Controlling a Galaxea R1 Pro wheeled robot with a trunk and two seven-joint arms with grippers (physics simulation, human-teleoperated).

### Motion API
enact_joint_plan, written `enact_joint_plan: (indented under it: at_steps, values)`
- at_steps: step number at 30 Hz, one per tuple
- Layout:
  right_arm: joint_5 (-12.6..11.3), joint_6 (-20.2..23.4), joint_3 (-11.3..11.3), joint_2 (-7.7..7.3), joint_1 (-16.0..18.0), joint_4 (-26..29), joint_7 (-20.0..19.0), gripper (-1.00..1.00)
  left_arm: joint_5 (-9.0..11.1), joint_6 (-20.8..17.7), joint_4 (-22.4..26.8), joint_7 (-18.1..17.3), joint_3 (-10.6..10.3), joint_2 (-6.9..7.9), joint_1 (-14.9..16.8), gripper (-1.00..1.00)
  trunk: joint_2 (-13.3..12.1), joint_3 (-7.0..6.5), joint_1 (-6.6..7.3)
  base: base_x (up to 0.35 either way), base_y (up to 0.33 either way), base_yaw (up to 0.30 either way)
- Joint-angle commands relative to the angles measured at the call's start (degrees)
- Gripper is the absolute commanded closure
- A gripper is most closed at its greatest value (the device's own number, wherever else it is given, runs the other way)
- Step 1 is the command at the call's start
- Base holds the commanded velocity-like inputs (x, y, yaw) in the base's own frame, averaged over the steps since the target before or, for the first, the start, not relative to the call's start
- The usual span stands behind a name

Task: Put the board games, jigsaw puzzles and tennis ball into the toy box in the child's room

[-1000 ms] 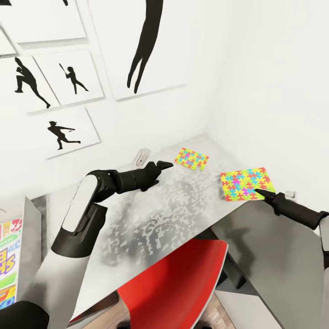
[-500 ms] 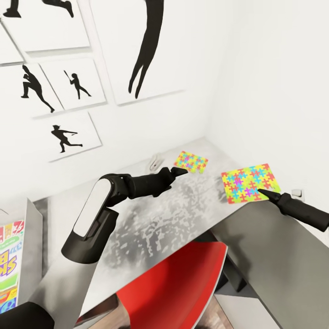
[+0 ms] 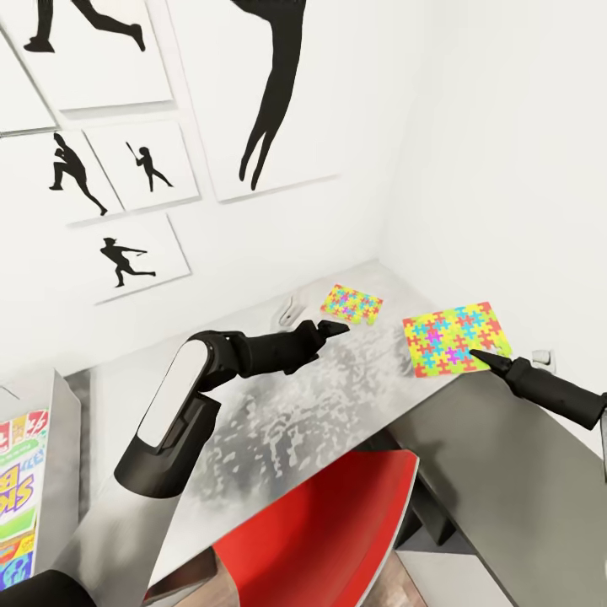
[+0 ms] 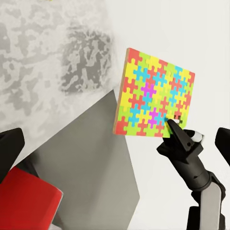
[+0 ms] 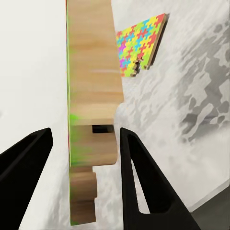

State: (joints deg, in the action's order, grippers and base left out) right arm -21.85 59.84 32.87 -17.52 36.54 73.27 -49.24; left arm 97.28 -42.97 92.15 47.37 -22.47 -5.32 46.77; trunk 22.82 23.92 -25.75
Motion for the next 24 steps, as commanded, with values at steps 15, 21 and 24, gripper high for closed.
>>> enact_joint_plan:
  at_steps: [15,21,24]
  values:
    - [0.24,0.16,0.27,0.56,-2.53,3.17,-0.51,1.0,0.48,-0.25,-0.01,0.64,-0.14,0.68,-1.82,-1.0,0.1,-0.27,-0.04,0.0,0.0,0.0]
    - [0.23,0.16,0.07,0.67,-2.67,4.17,-0.51,1.0,0.46,-0.22,-0.04,0.69,0.1,0.79,-2.04,-1.0,0.1,-0.56,-0.04,0.0,0.0,0.0]
    - [0.23,0.16,-0.08,0.71,-2.72,5.01,-0.51,1.0,0.44,-0.2,-0.06,0.7,0.21,0.81,-2.07,-1.0,0.1,-0.79,-0.04,0.0,0.0,0.0]
